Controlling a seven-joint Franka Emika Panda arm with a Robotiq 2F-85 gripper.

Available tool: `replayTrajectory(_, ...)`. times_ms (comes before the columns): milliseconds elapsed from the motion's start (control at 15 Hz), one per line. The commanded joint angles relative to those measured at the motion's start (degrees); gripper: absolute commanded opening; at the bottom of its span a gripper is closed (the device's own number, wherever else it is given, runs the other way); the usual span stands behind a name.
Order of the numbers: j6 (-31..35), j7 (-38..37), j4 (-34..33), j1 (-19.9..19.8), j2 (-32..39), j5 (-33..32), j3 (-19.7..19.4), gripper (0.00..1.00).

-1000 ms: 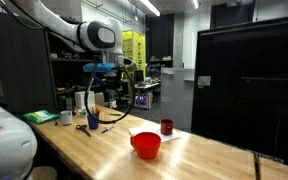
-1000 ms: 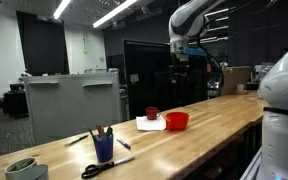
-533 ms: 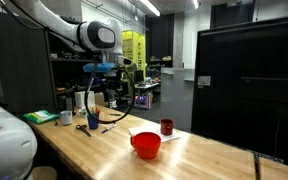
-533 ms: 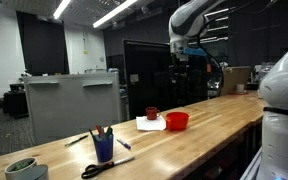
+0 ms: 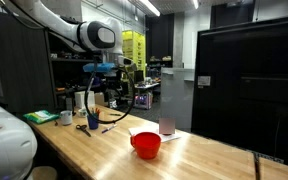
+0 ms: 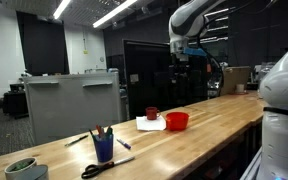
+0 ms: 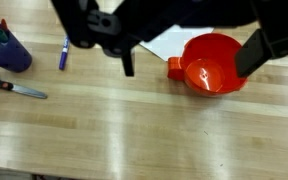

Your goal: Put the purple pen in the blue cup.

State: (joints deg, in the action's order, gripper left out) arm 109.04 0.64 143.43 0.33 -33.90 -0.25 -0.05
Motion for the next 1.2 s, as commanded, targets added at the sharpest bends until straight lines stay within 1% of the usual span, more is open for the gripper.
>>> replayTrajectory(0, -0.1, 0.0, -0.1, 0.0, 0.0, 0.0, 0.0, 1.00)
replayTrajectory(333, -0.1, 0.0, -0.1, 0.0, 0.0, 0.0, 0.0, 1.00)
replayTrajectory(533, 1.4, -1.8, 0.7, 0.9, -0.4, 0.4, 1.9, 1.00)
replayTrajectory(733, 3.2, -4.6, 1.9, 3.2, -0.7, 1.7, 5.4, 1.00)
replayTrajectory(867, 4.5, -8.5, 2.4, 4.8, -0.1, 3.2, 8.2, 1.00)
replayTrajectory(1000, 7.2, -13.9, 3.3, 6.5, 0.6, 4.9, 11.9, 1.00)
replayTrajectory(1133, 11.5, -20.2, 3.7, 7.8, 2.3, 7.2, 15.4, 1.00)
